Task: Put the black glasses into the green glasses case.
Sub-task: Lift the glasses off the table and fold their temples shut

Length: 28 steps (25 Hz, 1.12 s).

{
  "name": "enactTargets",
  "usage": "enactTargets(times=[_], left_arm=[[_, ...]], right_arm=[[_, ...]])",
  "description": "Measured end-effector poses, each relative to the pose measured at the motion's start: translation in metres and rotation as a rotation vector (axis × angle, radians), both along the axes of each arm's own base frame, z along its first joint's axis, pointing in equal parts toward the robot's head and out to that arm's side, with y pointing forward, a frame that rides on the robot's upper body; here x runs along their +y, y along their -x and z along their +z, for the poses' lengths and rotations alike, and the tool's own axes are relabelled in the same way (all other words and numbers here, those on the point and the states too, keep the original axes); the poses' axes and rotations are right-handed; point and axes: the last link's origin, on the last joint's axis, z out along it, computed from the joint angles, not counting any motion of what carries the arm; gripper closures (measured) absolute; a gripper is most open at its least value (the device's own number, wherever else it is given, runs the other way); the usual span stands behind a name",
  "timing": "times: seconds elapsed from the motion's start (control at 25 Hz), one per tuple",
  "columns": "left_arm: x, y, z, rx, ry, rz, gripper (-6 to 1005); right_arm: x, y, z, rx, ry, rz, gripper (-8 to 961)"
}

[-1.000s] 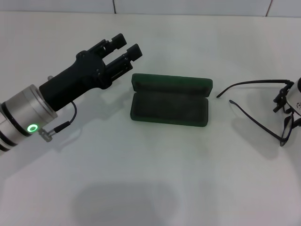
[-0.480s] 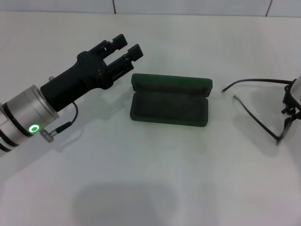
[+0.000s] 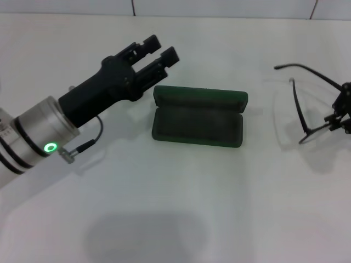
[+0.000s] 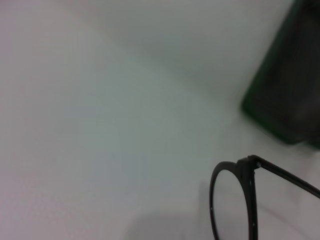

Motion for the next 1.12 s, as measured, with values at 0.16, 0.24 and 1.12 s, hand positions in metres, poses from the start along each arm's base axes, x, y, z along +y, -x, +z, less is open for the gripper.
enactTargets(times=[0.16,0.24,1.12], left_arm=[[0.004,-0.016,-0.007,0.007,0.025,-0.068,349],[0.009,-0.029,-0.011,0.010,0.048,-0.116,350],[0.083,-0.132,-0.003,0.162,0.315,-0.270,350]], right_arm=[[-0.005,-0.008,0.013,0.186,-0.050,-0.021,852],[-0.007,-0.010,0.016,0.251,-0.064,-0.026,852],[-0.031,-0.037,-0.027,1.136,-0.326,0.073,851]])
